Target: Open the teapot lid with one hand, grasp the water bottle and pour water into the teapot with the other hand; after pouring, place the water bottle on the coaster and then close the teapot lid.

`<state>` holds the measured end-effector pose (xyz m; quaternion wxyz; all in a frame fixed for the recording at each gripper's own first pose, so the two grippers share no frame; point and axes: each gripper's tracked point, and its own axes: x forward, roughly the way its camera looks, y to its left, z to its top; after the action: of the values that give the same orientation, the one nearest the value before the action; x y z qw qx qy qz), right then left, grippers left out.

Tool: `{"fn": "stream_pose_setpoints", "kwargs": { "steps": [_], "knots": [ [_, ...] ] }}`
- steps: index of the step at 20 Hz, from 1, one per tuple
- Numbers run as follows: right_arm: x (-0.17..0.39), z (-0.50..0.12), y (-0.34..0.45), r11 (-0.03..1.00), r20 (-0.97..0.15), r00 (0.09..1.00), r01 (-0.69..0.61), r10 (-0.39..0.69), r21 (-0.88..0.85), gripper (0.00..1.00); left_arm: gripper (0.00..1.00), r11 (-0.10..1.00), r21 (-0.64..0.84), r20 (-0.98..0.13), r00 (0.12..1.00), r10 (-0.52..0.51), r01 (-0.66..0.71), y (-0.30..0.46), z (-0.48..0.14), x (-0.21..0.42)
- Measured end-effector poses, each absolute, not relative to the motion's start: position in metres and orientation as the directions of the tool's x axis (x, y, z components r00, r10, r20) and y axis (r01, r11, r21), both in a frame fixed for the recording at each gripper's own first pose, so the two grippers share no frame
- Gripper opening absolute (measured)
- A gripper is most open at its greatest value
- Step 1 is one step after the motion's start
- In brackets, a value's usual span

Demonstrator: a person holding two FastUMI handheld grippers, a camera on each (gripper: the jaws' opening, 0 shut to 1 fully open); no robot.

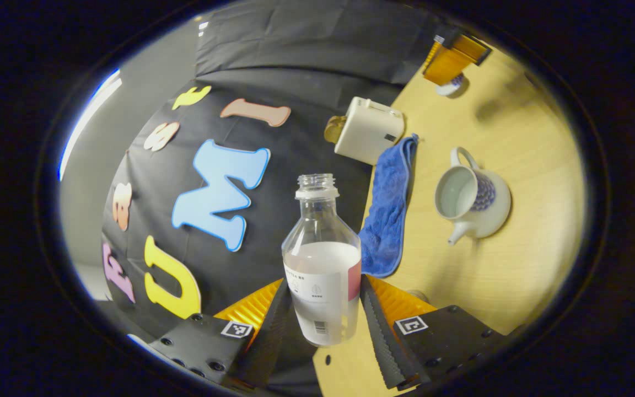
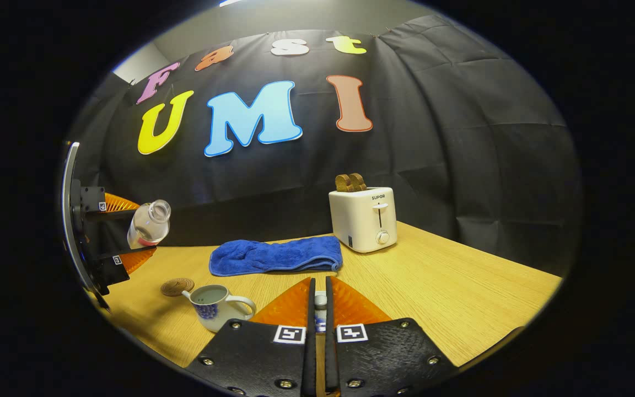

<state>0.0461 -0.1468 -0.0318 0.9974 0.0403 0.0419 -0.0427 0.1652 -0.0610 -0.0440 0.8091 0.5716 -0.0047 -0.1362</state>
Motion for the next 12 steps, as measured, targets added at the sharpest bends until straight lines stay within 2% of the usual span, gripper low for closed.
{"fn": "stream_pose_setpoints", "kwargs": {
  "steps": [5,9,12],
  "knots": [
    [0.047,-0.031,-0.147,0.993,-0.076,0.993,0.095,-0.09,0.074,0.06,0.87,0.59,0.778,-0.124,0.973,-0.196,0.218,-0.043,-0.055,0.185],
    [0.047,-0.031,-0.142,0.994,-0.072,0.994,0.084,-0.079,0.076,0.06,0.87,0.801,0.556,-0.133,0.975,-0.179,0.222,-0.026,-0.069,0.196],
    [0.047,-0.033,-0.138,0.995,-0.077,0.994,0.077,-0.072,0.066,0.06,0.87,0.882,0.411,-0.155,0.971,-0.181,0.23,-0.018,-0.078,0.212]
  ]
}}
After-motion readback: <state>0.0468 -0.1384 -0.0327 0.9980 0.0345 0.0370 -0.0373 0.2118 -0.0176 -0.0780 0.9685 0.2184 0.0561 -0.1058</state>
